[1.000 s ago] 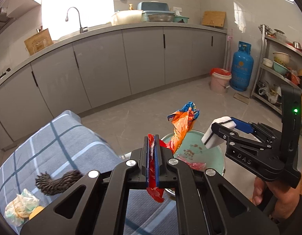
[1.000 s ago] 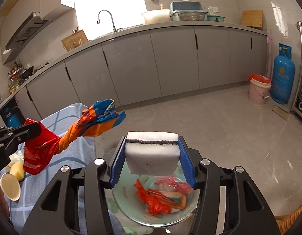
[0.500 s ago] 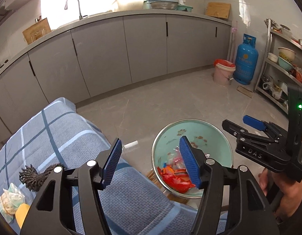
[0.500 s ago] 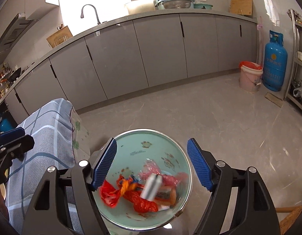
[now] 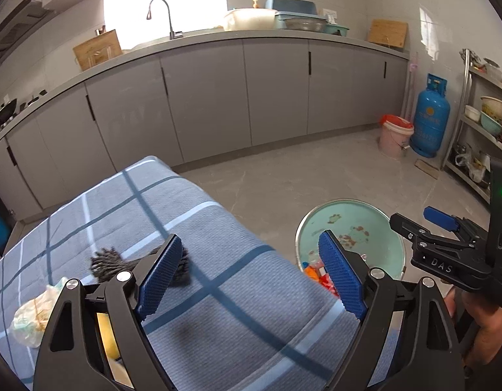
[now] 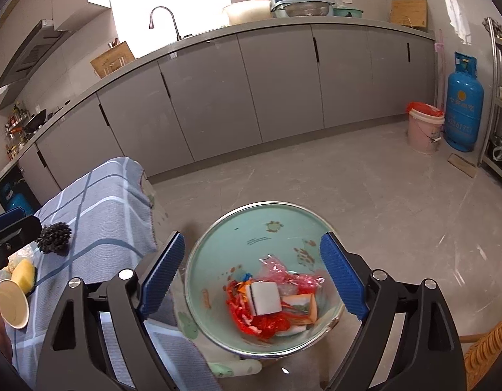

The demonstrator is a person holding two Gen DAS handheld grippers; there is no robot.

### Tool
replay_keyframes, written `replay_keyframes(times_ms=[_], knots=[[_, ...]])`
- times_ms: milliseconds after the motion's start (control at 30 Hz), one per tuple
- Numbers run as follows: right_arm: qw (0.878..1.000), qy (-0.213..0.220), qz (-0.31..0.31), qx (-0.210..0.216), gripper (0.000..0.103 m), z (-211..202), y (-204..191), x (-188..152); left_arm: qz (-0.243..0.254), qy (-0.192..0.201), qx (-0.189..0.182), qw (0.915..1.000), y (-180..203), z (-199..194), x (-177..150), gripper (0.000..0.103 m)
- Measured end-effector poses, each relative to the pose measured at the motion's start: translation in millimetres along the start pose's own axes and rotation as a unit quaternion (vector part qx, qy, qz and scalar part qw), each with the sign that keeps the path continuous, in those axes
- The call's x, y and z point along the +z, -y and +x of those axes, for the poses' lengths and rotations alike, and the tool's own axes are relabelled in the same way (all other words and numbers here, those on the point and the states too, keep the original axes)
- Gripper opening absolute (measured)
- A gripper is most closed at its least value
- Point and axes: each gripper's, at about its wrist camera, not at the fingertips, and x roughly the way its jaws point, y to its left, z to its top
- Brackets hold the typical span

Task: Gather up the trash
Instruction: 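Open both grippers to drop the wrapper and foam block into the basin, then move both grippers back over the table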

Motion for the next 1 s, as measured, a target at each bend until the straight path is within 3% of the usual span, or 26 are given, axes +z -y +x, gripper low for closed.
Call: replay_keyframes(times_ms=[300,533,1000], knots=[[0.999,0.004,-0.022,0.040,0.090,-22,-52,-5,-0.021,0.024,0.027,0.9991,-35,-48,-11,0.087],[0.995,0.000,-0.057,0.078,0.091,-37,-107,-13,-0.049,0.037,0.083,0.9946,-86,-88,-34,0.093],[0.982,-0.011,-0.129,0.140,0.097,-61,-200,-43,-0.123,-0.008,0.177,0.9765,-181,-118,-107,0.093]])
